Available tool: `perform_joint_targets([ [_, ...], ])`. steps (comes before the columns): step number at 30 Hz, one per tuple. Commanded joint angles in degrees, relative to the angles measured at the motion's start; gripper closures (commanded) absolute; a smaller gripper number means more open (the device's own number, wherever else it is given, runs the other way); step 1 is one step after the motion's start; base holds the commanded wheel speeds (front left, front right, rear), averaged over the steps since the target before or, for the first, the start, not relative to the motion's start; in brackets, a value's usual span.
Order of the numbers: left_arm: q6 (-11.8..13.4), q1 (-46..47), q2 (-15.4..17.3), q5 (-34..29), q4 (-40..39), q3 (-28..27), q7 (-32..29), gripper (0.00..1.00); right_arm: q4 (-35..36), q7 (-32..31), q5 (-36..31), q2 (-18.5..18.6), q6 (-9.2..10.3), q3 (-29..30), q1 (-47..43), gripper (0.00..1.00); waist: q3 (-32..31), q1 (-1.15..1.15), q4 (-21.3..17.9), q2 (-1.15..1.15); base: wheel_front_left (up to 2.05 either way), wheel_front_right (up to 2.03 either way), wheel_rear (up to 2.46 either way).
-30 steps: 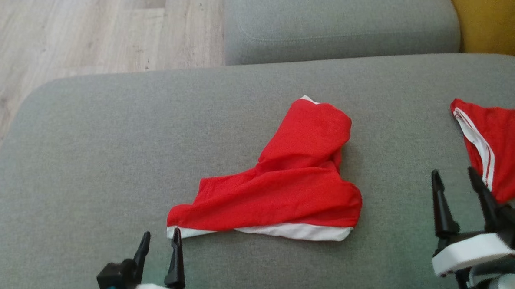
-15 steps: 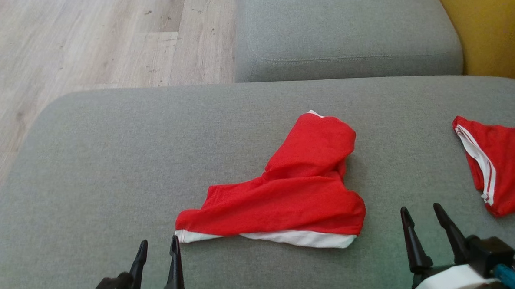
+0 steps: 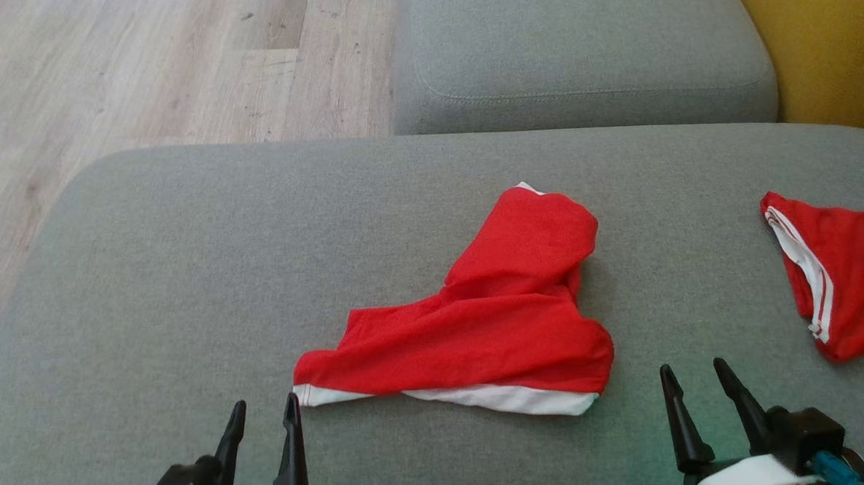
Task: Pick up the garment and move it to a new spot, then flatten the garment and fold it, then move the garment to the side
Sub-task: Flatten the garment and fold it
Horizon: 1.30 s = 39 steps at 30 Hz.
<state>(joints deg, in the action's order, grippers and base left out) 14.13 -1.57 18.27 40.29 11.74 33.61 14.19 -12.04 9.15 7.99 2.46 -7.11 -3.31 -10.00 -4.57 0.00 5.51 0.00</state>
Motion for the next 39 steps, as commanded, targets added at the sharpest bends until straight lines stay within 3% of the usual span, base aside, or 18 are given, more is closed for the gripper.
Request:
perform_joint_targets([
  [1,0.3,1.9,1.1,-0.1,-1.9,-1.9,0.3,0.00,1.5,0.8,0.0,0.4,-0.37,-1.4,3.1,0.00,0.1,0.00,0.0,0.00,0.00,0.00,0.00],
  [8,-0.5,3.1,1.3,0.3,-0.2,-0.7,-2.1,0.00,1.5,0.9,-0.4,0.4,-0.37,-1.2,3.5,0.00,1.2,0.00,-0.1,0.00,0.00,0.00,0.00],
  [14,-2.3,7.1,0.2,1.7,6.4,0.0,-5.8,0.00,2.3,0.0,-1.4,0.4,-0.37,-2.0,4.4,0.00,3.0,0.00,-1.3,0.00,0.00,0.00,0.00],
  [31,-7.4,16.0,-3.2,3.1,20.7,0.1,-4.2,0.00,3.7,-2.0,-3.5,0.4,-0.37,-3.2,6.2,0.00,9.6,0.00,-4.0,0.00,0.00,0.00,0.00],
  [32,-7.7,16.3,-3.3,3.0,21.0,0.3,-4.2,0.06,3.5,-2.2,-3.6,0.4,-0.37,-3.6,6.1,0.00,9.8,0.00,-3.9,0.00,0.00,0.00,0.00],
  [33,-7.9,16.5,-3.4,3.0,21.2,0.5,-4.1,0.30,3.1,-2.4,-3.7,0.4,-0.37,-3.9,6.1,0.00,9.9,0.00,-3.9,0.00,0.00,0.00,0.00],
  [34,-7.9,16.5,-3.4,3.0,21.2,0.5,-4.1,0.30,3.1,-2.4,-3.7,0.4,-0.37,-3.9,6.1,0.00,9.9,0.00,-3.9,0.00,0.00,0.00,0.00],
  [35,-8.2,16.6,-3.5,2.9,21.4,0.6,-3.8,0.50,2.6,-2.5,-3.8,0.4,-0.37,-4.4,6.1,0.00,10.0,0.00,-3.8,0.00,0.00,0.00,0.00],
  [37,-8.4,16.9,-3.5,2.5,21.4,0.7,-2.9,0.69,1.1,-2.7,-4.0,0.4,-0.37,-5.6,6.1,0.00,10.2,0.00,-3.6,0.00,0.00,0.00,0.00],
  [38,-8.5,17.0,-3.5,2.3,21.3,0.6,-2.4,0.88,0.2,-2.8,-4.1,0.4,-0.37,-6.1,6.2,0.00,10.3,0.00,-3.4,0.00,0.00,0.00,0.00],
  [39,-8.6,17.1,-3.5,2.1,21.2,0.6,-1.9,1.00,-0.9,-2.7,-4.2,0.4,-0.37,-6.7,6.4,0.00,10.3,0.00,-3.3,0.00,0.00,0.00,0.00],
])
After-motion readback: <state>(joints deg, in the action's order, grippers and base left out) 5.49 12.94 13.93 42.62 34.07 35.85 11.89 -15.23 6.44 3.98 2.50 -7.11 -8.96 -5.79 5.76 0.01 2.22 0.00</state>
